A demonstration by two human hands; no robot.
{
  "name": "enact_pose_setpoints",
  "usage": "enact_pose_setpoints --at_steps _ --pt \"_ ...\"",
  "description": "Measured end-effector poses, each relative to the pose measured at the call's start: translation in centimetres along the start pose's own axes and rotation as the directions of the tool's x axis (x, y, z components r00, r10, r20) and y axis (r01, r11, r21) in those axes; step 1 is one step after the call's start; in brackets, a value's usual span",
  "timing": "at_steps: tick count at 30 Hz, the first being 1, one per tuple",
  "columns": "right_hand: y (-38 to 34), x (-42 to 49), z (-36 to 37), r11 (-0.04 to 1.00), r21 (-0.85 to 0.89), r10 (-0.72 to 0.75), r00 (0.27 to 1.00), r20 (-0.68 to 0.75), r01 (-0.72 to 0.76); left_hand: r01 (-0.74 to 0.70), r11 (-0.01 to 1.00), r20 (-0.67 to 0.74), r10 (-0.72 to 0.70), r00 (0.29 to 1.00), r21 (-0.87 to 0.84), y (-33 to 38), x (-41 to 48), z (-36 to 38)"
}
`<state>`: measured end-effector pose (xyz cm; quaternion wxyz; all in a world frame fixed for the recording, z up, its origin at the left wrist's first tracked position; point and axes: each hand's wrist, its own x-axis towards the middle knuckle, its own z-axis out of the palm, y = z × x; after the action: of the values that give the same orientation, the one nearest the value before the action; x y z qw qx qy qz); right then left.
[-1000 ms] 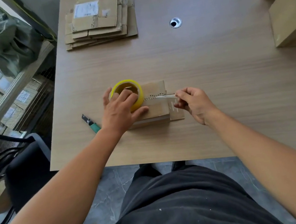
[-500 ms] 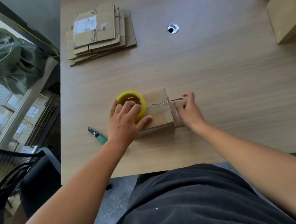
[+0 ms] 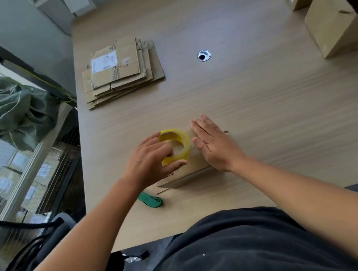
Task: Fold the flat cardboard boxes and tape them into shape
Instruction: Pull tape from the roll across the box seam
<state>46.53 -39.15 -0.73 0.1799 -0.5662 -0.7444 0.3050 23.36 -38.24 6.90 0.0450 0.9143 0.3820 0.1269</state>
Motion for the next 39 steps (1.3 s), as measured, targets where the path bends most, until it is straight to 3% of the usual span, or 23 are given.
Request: enact_pose_setpoints --at_steps 2,4,11,15,19,29,31,34,37,39 --pt "-0.5 -0.2 -0.2 1.0 0.002 0.028 1.0 -0.011 -0.028 0.007 0.998 0.086 -0.002 0.996 -0.068 0.0 0.8 -1.7" --pt "-0.9 -0.3 -0.3 0.999 -0.012 0.05 0.999 -0.011 -0.05 0.103 0.995 0.173 -0.101 0.98 -0.004 -0.2 1.2 -3.0" --pt "-2.0 -0.1 0.1 0.981 -0.141 0.135 0.991 0.014 -0.132 0.397 0.918 0.258 -0.386 0.885 0.011 -4.0 -1.4 -3.9" --pt "-2.3 -0.3 0.1 0.963 -0.178 0.206 0.979 -0.002 -0.203 0.36 0.92 0.334 -0.391 0.858 0.151 -6.6 -1.0 -4.4" --pt "-2.5 -0.3 0.0 0.945 -0.187 0.269 0.963 -0.019 -0.268 0.372 0.915 0.382 -0.404 0.831 0.16 -10.0 -2.5 -4.4" --pt "-3.6 0.6 1.7 0.927 -0.161 0.324 0.939 -0.114 -0.34 0.49 0.872 0.454 -0.44 0.775 0.008 -12.9 -3.7 0.5" --pt "-3.9 0.4 2.0 0.932 -0.104 0.33 0.931 -0.16 -0.348 0.487 0.872 0.426 -0.423 0.8 -0.048 -13.4 -3.6 0.8" --pt "-4.2 0.4 2.1 0.949 -0.049 0.296 0.935 -0.195 -0.311 0.374 0.912 0.418 -0.276 0.865 -0.171 -13.9 -3.5 1.5" --pt "-4.6 1.2 1.1 0.907 -0.299 0.246 0.95 -0.195 -0.296 0.274 0.916 0.466 -0.113 0.878 -0.293 -14.4 -3.0 1.6" --pt "-5.6 1.2 0.6 0.844 -0.468 0.14 0.95 -0.278 -0.261 0.218 0.922 0.454 -0.052 0.889 -0.322 -14.7 -2.6 1.8"
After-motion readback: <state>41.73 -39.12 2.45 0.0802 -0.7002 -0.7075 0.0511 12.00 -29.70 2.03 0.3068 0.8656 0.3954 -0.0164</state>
